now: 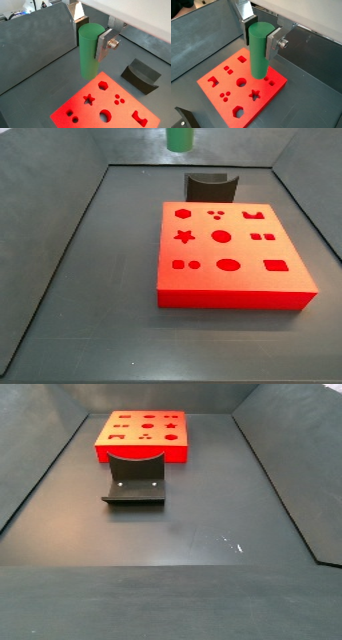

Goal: Insert the round object.

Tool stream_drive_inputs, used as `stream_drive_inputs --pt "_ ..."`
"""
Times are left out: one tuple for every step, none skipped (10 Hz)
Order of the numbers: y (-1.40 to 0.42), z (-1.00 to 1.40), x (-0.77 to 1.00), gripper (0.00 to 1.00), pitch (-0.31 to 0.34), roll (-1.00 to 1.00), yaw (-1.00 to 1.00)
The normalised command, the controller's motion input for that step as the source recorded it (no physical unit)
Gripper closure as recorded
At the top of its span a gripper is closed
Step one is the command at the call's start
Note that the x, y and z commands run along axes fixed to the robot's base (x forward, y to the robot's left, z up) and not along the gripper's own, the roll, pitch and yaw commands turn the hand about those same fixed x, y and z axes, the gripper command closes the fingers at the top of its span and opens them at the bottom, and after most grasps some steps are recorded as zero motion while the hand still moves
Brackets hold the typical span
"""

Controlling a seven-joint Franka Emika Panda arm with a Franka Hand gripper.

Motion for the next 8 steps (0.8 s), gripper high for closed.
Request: stream_drive_inputs --pt "0.17 -0.32 0.87 1.0 -0.087 -0.06 0.11" --pt "0.27 -0.33 0.99 1.0 -0.111 -0.13 0.11" --pt "0.21 -0.27 0.97 1.0 -0.131 -0.1 0.1" --pt "0.18 -0.27 0.99 1.0 -0.129 -0.1 0.09" --pt "0.13 -0.26 1.0 1.0 -0.129 -0.09 0.07" --pt "0.08 -0.23 1.0 1.0 -0.137 -0.08 0.06" --pt "-0.02 -0.18 1.0 1.0 -0.141 0.0 0.0" --pt "-0.15 -0.22 1.0 1.0 -0.116 0.03 -0.05"
